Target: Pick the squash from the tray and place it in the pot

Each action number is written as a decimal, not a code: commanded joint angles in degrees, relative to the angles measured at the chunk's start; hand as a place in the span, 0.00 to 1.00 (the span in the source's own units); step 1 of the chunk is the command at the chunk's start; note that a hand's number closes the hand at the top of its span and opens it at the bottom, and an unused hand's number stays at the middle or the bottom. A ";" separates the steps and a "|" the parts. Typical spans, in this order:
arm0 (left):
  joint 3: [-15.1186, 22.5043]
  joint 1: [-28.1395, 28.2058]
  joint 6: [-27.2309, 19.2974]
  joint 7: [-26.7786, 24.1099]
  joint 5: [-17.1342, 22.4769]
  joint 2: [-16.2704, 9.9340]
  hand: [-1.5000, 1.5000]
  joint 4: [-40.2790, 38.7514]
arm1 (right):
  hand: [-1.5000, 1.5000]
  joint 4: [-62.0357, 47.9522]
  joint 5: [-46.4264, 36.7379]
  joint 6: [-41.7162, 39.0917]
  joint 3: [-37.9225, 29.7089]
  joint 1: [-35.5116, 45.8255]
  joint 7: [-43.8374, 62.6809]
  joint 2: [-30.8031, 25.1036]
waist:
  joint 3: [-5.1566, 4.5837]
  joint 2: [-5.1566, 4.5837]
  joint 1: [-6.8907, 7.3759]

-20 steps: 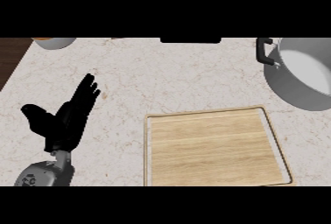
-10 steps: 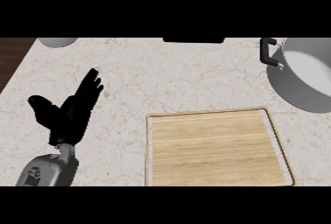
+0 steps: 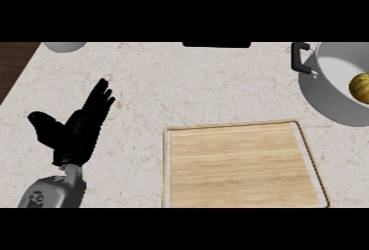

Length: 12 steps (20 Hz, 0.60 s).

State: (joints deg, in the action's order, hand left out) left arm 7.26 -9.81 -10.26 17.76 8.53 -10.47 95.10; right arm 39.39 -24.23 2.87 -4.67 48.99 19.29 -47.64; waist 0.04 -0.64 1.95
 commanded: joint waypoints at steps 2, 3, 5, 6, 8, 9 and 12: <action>0.38 1.01 -0.26 1.36 -0.27 0.21 0.50 3.07 | 0.00 -9.28 3.39 0.85 -3.92 2.02 -2.43 5.69 | 0.07 0.07 0.40; -1.23 0.08 1.16 1.56 1.08 -0.77 0.50 0.93 | 0.00 -11.18 4.21 0.26 -5.46 5.05 -1.57 4.82 | 0.05 -0.07 0.43; -1.04 0.22 2.29 -0.46 0.85 -0.69 0.50 -0.76 | 0.00 -13.09 5.81 3.23 -8.24 5.25 -5.53 5.19 | 0.06 -0.14 0.20; -0.25 0.04 0.32 1.24 0.03 0.56 0.50 0.71 | 0.00 -12.16 7.06 3.28 -9.16 5.90 -6.20 6.04 | 0.06 0.07 -0.05; 0.32 2.46 0.78 -0.42 -0.14 0.74 0.50 1.65 | 0.00 -11.69 8.13 9.87 -11.93 5.06 -10.03 6.09 | 0.08 0.04 0.18; -0.57 0.93 1.17 -1.39 -0.37 0.31 0.50 -1.24 | 0.00 -11.17 9.72 10.55 -13.92 2.81 -13.51 4.75 | 0.09 0.03 -0.84; 0.29 1.13 -0.20 -0.74 -1.24 1.23 0.50 1.50 | 0.00 -11.86 10.82 15.56 -17.26 5.00 -16.03 2.38 | 0.11 -0.02 -0.23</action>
State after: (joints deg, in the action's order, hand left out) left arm 7.32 -8.87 -9.88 17.53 7.93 -9.81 95.84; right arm 28.39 -15.61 13.26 -17.62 53.31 7.81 -43.62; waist 0.15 -0.64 1.77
